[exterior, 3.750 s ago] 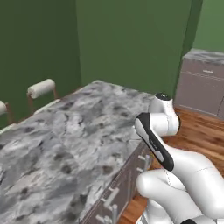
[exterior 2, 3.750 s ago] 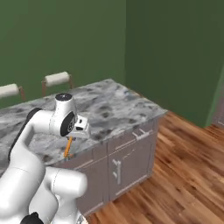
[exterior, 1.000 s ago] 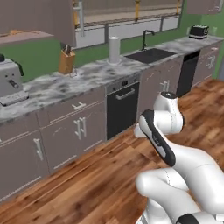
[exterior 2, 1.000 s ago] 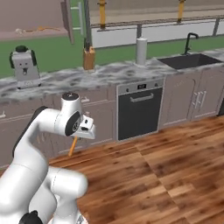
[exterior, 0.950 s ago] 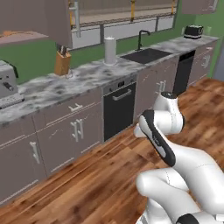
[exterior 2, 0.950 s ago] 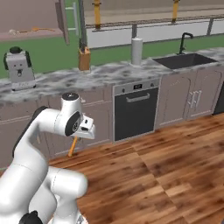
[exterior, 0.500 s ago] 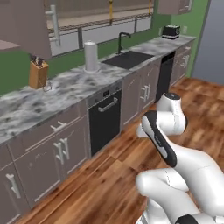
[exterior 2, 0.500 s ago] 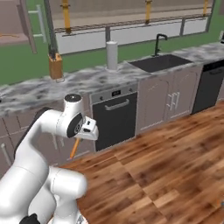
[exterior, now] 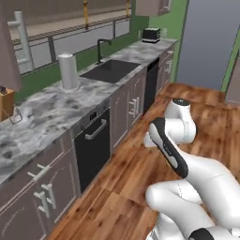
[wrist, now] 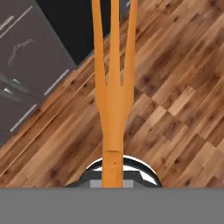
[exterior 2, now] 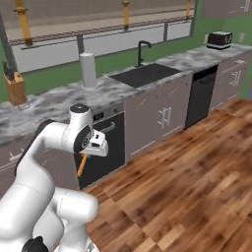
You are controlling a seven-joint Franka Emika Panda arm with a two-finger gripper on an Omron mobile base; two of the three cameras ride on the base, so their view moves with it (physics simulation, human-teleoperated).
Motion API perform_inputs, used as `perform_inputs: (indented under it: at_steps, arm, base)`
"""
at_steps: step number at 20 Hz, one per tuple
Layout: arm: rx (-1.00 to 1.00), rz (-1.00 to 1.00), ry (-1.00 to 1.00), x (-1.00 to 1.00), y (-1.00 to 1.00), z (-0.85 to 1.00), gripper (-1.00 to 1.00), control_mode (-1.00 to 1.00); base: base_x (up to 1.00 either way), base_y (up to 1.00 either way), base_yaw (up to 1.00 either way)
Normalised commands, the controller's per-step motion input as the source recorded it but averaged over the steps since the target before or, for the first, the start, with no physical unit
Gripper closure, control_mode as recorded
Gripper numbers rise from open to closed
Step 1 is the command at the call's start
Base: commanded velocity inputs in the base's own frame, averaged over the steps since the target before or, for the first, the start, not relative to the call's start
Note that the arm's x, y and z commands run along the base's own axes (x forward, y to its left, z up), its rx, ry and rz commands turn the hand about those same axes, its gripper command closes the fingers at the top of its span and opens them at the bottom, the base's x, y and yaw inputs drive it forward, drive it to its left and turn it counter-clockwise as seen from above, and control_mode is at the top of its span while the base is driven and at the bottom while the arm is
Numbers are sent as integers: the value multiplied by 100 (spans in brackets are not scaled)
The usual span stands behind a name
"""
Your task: Organize the utensils by type. Pick up the wooden spoons from the counter and place them in the open cabinet. Then pick up the metallic utensils from the counter and place them in the open drawer.
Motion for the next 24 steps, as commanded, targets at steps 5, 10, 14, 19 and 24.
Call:
perform_inputs:
  at_steps: [5, 10, 14, 19, 24]
  arm:
    - [0, 0, 0, 0, 0, 0, 100, 100]
    - [0, 0, 0, 0, 0, 0, 100, 100]
    - [0, 0, 0, 0, 0, 0, 100, 100]
    - [0, 0, 0, 0, 0, 0, 100, 100]
    - [0, 0, 0, 0, 0, 0, 100, 100]
  base:
    - [48, 0, -75]
    - [53, 2, -71]
    - [76, 16, -51]
    - [91, 19, -33]
    - [97, 19, -26]
